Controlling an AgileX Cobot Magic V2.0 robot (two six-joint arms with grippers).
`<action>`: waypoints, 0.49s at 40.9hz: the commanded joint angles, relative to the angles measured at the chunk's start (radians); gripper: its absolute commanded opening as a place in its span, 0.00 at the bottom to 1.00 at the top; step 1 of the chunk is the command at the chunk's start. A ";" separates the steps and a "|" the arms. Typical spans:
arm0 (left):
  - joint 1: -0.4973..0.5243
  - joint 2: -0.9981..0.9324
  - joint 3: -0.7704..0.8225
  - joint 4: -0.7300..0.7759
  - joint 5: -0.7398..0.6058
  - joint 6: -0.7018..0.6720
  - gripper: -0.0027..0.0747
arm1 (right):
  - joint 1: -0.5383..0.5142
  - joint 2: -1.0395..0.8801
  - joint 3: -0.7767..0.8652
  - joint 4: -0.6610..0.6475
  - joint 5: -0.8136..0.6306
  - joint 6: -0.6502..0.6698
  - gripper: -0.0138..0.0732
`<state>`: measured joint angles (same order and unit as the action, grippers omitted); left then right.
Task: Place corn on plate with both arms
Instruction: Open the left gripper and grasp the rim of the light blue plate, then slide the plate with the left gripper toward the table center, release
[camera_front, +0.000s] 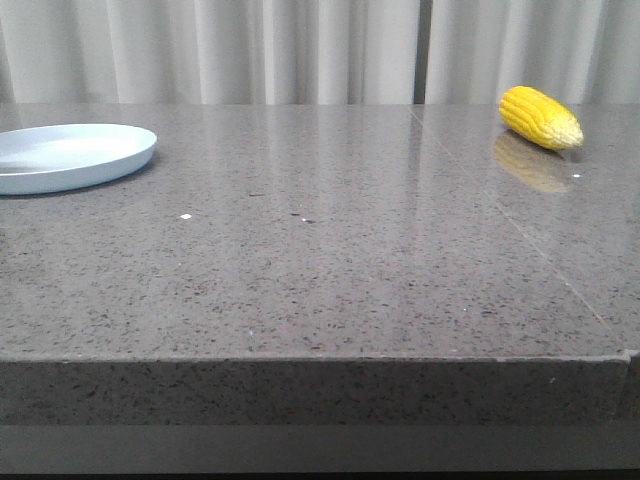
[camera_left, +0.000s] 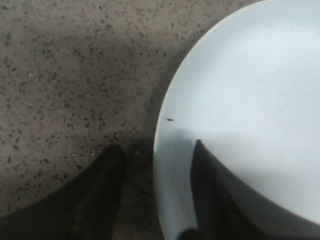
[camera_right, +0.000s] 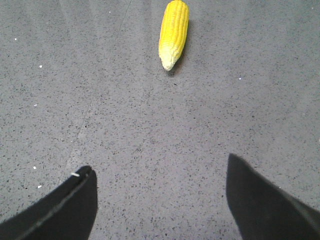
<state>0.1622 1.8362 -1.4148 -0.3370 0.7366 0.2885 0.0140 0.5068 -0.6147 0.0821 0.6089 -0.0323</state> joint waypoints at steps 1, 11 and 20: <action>0.000 -0.041 -0.030 -0.031 -0.023 0.001 0.16 | -0.006 0.010 -0.035 -0.008 -0.073 -0.003 0.81; 0.000 -0.055 -0.040 -0.031 0.007 0.001 0.01 | -0.006 0.010 -0.035 -0.008 -0.073 -0.003 0.81; -0.042 -0.100 -0.129 -0.031 0.083 0.001 0.01 | -0.006 0.010 -0.035 -0.008 -0.073 -0.003 0.81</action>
<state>0.1493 1.8118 -1.4748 -0.3467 0.8123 0.2906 0.0140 0.5068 -0.6147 0.0821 0.6089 -0.0323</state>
